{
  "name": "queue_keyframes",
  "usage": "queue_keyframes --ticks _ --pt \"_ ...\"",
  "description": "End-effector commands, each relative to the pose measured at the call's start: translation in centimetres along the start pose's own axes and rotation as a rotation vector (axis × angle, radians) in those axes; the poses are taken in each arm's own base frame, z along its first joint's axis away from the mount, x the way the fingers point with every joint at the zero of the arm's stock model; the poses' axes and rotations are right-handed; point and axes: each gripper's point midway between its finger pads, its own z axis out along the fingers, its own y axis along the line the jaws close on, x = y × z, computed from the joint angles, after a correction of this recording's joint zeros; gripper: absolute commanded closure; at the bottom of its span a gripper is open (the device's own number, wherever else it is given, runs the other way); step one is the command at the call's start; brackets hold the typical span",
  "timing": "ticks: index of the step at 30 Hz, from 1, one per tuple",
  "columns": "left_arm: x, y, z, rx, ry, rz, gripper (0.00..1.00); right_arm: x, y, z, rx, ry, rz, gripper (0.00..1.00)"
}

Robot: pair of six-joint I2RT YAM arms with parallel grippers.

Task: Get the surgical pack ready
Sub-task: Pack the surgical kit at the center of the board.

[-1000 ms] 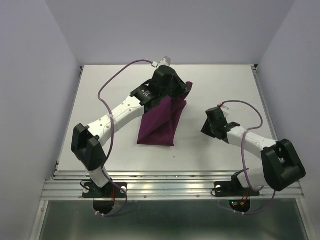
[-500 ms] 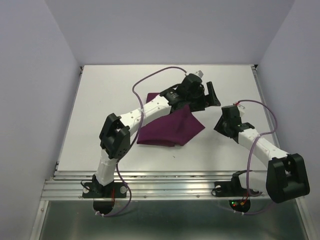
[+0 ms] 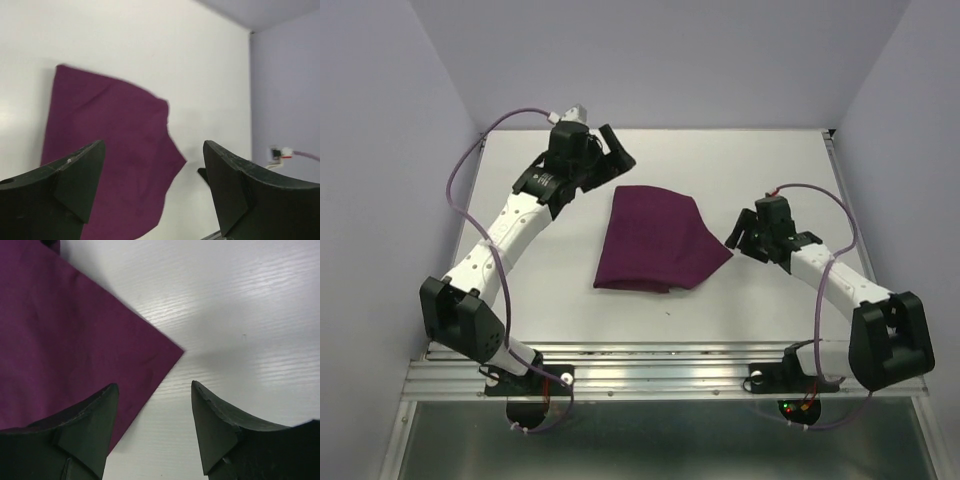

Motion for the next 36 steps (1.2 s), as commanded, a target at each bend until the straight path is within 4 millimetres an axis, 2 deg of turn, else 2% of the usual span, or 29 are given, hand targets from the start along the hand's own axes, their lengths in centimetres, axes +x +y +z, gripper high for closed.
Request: queue_keyframes --ticks 1,2,3,6,7,9,11,15,18,21,27,29,32,36 --pt "4.1 5.0 0.1 -0.119 0.073 0.064 0.10 -0.3 5.1 0.6 -0.124 0.007 -0.083 0.35" --pt "4.1 5.6 0.2 -0.137 0.067 0.066 0.12 0.2 6.2 0.8 -0.137 0.020 -0.106 0.36" --pt "4.0 7.0 0.3 -0.201 0.054 0.072 0.13 0.1 8.1 0.7 -0.154 0.003 -0.140 0.37" --pt "4.1 9.9 0.6 -0.302 0.064 0.079 0.19 0.9 10.5 1.6 -0.175 0.021 -0.173 0.37" --pt "4.8 11.0 0.8 -0.316 0.084 0.076 0.19 0.4 11.2 1.7 -0.186 0.015 -0.168 0.37" --pt "5.0 12.7 1.4 -0.325 0.099 0.051 0.19 0.5 11.3 2.4 -0.177 0.026 -0.170 0.36" --pt "6.3 13.6 1.7 -0.323 0.140 0.048 0.18 0.1 10.5 2.7 -0.123 0.009 -0.172 0.32" --pt "8.4 14.8 3.2 -0.316 0.198 0.053 0.18 0.0 6.7 3.5 0.048 -0.001 -0.180 0.30" --pt "9.0 15.6 3.9 -0.345 0.215 0.057 0.19 0.7 2.9 3.9 0.155 0.009 -0.168 0.31" --pt "9.2 16.1 4.5 -0.352 0.215 0.059 0.19 1.8 1.0 4.1 0.222 0.035 -0.196 0.32" --pt "10.4 18.3 5.9 -0.389 0.249 0.036 0.20 2.7 -0.8 5.1 0.298 0.065 -0.234 0.32" --pt "11.0 18.2 6.4 -0.358 0.267 0.024 0.19 3.3 -1.0 5.6 0.302 0.087 -0.241 0.32" --pt "12.3 17.9 7.3 -0.308 0.316 0.009 0.12 3.9 -1.0 6.3 0.297 0.105 -0.240 0.33" --pt "13.0 17.0 8.4 -0.231 0.337 -0.007 0.08 4.8 -1.0 7.0 0.279 0.130 -0.233 0.42"
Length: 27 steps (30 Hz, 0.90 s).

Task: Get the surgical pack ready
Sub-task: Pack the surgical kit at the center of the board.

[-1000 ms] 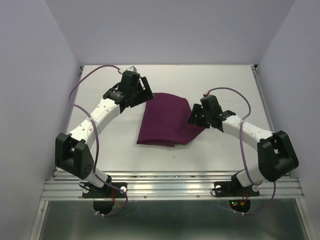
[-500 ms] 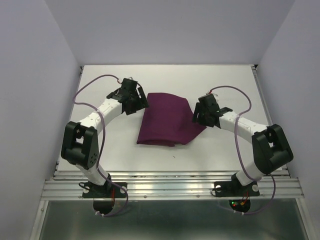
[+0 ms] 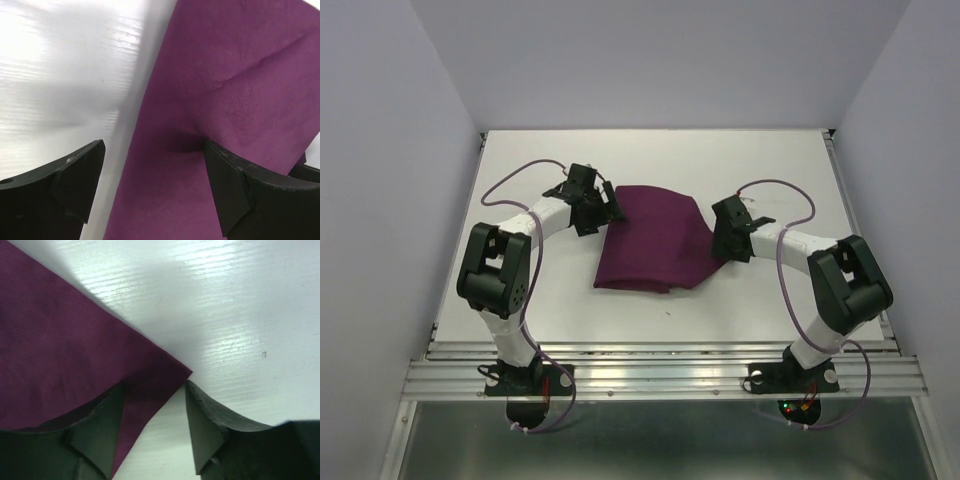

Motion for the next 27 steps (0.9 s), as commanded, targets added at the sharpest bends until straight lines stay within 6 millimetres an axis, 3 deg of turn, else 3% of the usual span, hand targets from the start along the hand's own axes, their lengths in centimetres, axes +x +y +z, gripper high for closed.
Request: queue_keyframes --ticks 1,2,4,5,7,13,18,21,25,27 --pt "0.5 -2.2 0.5 0.134 0.028 0.021 0.08 0.9 0.4 0.9 -0.017 0.022 -0.002 0.46" --pt "0.7 -2.3 0.6 0.146 0.037 0.023 0.08 0.8 0.5 0.9 -0.022 0.018 0.001 0.58" --pt "1.0 -3.0 0.8 0.190 0.053 0.029 0.08 0.3 0.6 0.5 -0.028 -0.002 0.009 0.71" --pt "1.1 -3.1 0.9 0.197 0.054 0.030 0.08 0.0 0.6 0.4 -0.029 -0.011 0.010 0.85" --pt "1.4 -3.3 0.9 0.215 0.064 0.029 0.09 -0.6 0.5 -0.1 -0.026 -0.034 0.016 0.99" --pt "0.7 -3.6 0.0 0.223 0.028 0.021 0.11 -2.9 -0.4 -2.9 -0.010 -0.119 0.049 0.99" --pt "-0.9 -3.6 -2.0 0.182 -0.027 0.032 0.12 -4.8 -4.0 -6.1 0.057 -0.225 0.101 0.99" --pt "-3.0 -4.2 -4.0 0.148 -0.112 0.062 0.18 -4.3 -5.4 -6.8 0.061 -0.235 0.116 0.99" --pt "-3.9 -5.9 -5.9 0.135 -0.161 0.107 0.26 -2.6 -6.1 -5.6 0.096 -0.192 0.104 0.99" --pt "-2.8 -7.5 -6.2 0.149 -0.147 0.141 0.33 -1.7 -6.2 -4.9 0.107 -0.163 0.108 0.99"
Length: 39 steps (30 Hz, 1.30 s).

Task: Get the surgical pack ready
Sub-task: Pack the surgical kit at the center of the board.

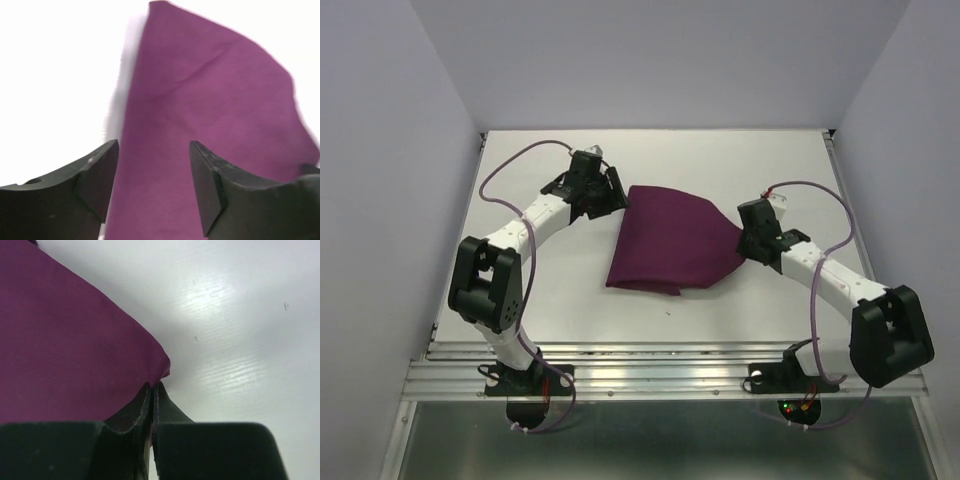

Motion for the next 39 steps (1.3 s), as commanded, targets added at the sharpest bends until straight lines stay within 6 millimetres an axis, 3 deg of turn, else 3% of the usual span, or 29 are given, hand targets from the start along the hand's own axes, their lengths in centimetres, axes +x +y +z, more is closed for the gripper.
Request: queue_keyframes --ticks 1,3,8,9,11,13,14,17,19,21,22,23,26,29,35,39 --pt "-1.7 -4.3 -2.7 0.033 -0.084 0.093 0.34 3.0 -2.7 1.5 0.121 0.074 -0.027 0.99" --pt "-1.0 -4.7 -2.5 0.019 -0.069 0.103 0.39 3.5 -2.9 1.9 0.133 0.089 -0.032 0.99" --pt "-1.6 -1.6 -1.3 -0.092 -0.086 0.053 0.46 4.7 -3.8 2.8 0.184 0.118 -0.059 0.99" --pt "-2.0 -0.6 -1.0 -0.111 -0.089 0.038 0.45 4.9 -3.9 2.8 0.188 0.124 -0.061 0.93" --pt "-2.1 0.4 -0.5 -0.132 -0.080 0.032 0.46 4.8 -3.8 2.6 0.183 0.127 -0.058 0.62" --pt "-2.2 1.9 0.5 -0.177 -0.062 0.023 0.45 3.8 -3.5 1.8 0.169 0.107 -0.044 0.48" --pt "-2.1 2.3 0.9 -0.195 -0.052 0.025 0.45 3.4 -3.5 1.5 0.167 0.096 -0.040 0.37" --pt "-1.5 3.5 2.2 -0.246 -0.020 0.031 0.46 0.8 -2.6 -0.1 0.124 0.041 -0.017 0.29" --pt "-1.1 4.2 3.1 -0.268 -0.006 0.029 0.46 -0.7 -1.2 -0.9 0.063 0.011 0.005 0.29" --pt "-0.6 4.8 3.9 -0.284 0.010 0.024 0.46 -1.4 0.7 -1.3 -0.022 0.013 0.026 0.40" --pt "-0.5 4.9 4.2 -0.286 0.012 0.022 0.47 -1.2 2.0 -1.5 -0.063 0.017 0.014 0.50" --pt "-0.3 5.0 4.5 -0.288 0.019 0.022 0.48 -0.8 3.1 -1.2 -0.094 0.041 0.006 0.74" --pt "0.3 5.1 5.5 -0.278 0.042 0.020 0.58 -0.2 5.5 -0.6 -0.162 0.076 0.008 0.99" --pt "0.9 4.7 6.1 -0.255 0.055 0.027 0.77 1.0 7.2 0.8 -0.200 0.125 0.005 0.99" --pt "2.3 3.5 6.5 -0.235 0.078 0.052 1.00 3.1 9.4 2.5 -0.224 0.191 -0.021 0.99" --pt "3.6 2.1 6.8 -0.211 0.096 0.073 1.00 4.2 10.3 3.7 -0.220 0.214 -0.043 0.99"
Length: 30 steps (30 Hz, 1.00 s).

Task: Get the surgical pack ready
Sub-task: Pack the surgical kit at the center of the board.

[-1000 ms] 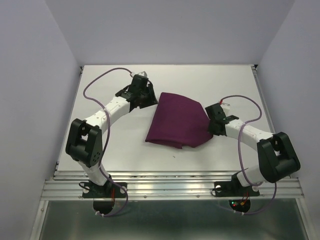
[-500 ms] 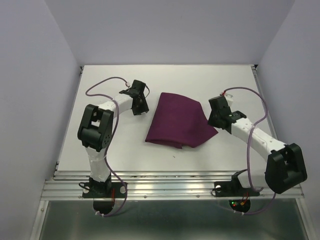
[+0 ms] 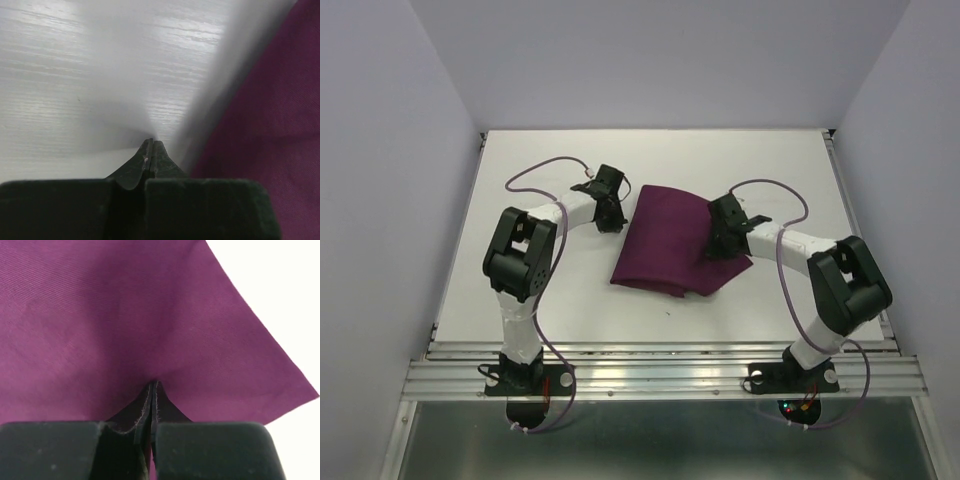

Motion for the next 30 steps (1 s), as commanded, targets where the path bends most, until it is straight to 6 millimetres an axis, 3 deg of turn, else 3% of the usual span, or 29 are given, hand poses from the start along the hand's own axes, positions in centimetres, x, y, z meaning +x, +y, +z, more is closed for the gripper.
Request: queue_keyframes --ticks 1,6,13,19,23,28,30 --pt "-0.4 -3.2 -0.6 0.064 -0.024 0.030 1.00 -1.6 3.6 0.6 -0.080 -0.038 0.001 0.99" --pt "1.8 -6.8 -1.7 0.111 -0.013 0.063 1.00 -0.5 4.0 2.0 -0.058 -0.007 -0.016 0.99" --pt "1.3 -9.5 -4.0 0.157 -0.044 0.074 1.00 0.9 4.1 3.2 -0.039 0.022 -0.037 0.99" --pt "1.5 -11.4 -4.4 0.193 -0.037 0.085 1.00 2.5 6.2 3.9 -0.055 0.050 -0.089 0.99" --pt "1.7 -11.1 -4.4 0.165 -0.039 0.088 1.00 2.4 6.5 3.7 -0.034 0.052 -0.100 0.99" --pt "-1.1 -7.9 -6.8 0.069 -0.131 0.073 1.00 -0.2 2.6 0.9 0.072 -0.057 -0.088 0.99" --pt "-2.0 -6.6 -7.4 0.051 -0.151 0.066 1.00 -1.7 1.2 -0.9 0.066 -0.109 -0.060 0.94"
